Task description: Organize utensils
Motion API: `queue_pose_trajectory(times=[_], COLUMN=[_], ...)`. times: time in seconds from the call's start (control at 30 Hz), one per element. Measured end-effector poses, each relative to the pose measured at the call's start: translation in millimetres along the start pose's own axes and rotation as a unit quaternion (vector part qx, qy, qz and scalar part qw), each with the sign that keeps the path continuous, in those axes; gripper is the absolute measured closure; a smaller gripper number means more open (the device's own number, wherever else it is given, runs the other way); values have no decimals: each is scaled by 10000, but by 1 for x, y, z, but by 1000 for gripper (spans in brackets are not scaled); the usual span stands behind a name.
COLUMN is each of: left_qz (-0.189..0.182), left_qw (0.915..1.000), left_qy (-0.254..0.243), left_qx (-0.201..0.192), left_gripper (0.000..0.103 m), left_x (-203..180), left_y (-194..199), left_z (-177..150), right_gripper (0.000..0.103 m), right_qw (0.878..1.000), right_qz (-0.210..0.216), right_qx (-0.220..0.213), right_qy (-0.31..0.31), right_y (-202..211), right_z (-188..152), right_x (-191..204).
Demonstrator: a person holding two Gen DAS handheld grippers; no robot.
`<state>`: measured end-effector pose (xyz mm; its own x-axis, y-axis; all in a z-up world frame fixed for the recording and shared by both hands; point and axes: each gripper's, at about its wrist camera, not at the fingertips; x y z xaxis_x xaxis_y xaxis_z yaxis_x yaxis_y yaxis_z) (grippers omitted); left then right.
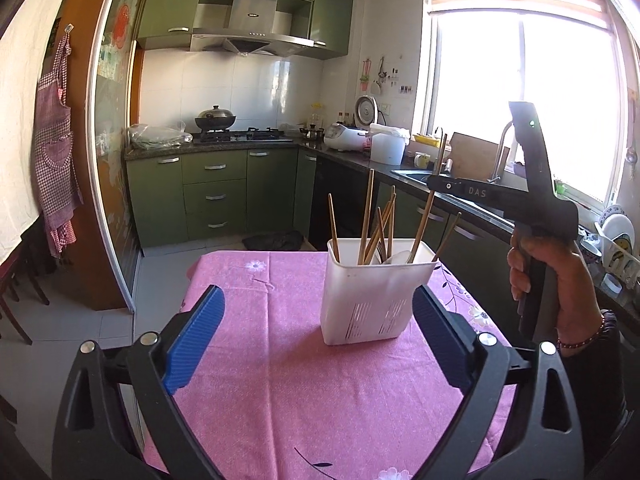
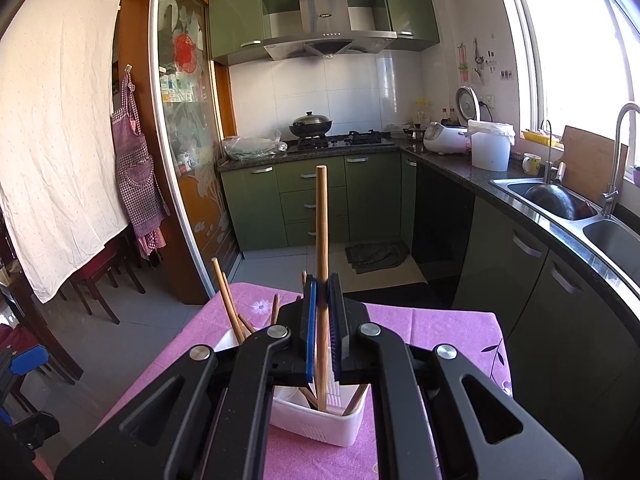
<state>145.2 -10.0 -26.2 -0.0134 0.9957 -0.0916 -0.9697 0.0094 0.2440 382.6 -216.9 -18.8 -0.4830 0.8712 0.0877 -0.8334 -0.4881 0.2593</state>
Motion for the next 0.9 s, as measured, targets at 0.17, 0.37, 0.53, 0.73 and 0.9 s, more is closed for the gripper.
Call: queue_pose_trajectory(times=[0.17,0.37,0.53,0.73,0.9], left_qz=[-26,-125,-246,-207,-120], left_qw=[10000,9998,9996,9995,9995], left_qy=[-36,-131,-151,-242,-280], left_qx=[42,-45,13,25,-6], left_gripper=[13,9,7,7,7], left_x=[-1,-11,-20,-26,-27], left_y=[9,20,28,47,63], left_z=[-7,-12,-23,-38,-45], right_gripper=[95,75,48,20,6], right_qw=[10000,9984,9968,9965,9949], right_qz=[25,169,-30,-230,-397], right_qx=[39,-539,-790,-799,-909], right_qy=[-39,84,126,-128,-207], right_y=[3,82,156,219,259], right_z=[-10,-11,-51,-108,-134], right_x=[3,23,30,31,39])
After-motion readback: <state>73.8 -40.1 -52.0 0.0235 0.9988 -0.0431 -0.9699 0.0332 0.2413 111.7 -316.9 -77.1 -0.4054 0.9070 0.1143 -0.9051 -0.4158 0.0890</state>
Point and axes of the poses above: each gripper's, at about its wrist camera, not at the fingertips, and y roughly against the way its jaws point, x to its left, z to its top, and after that the axes turned 11 degrees about -x, right-handed
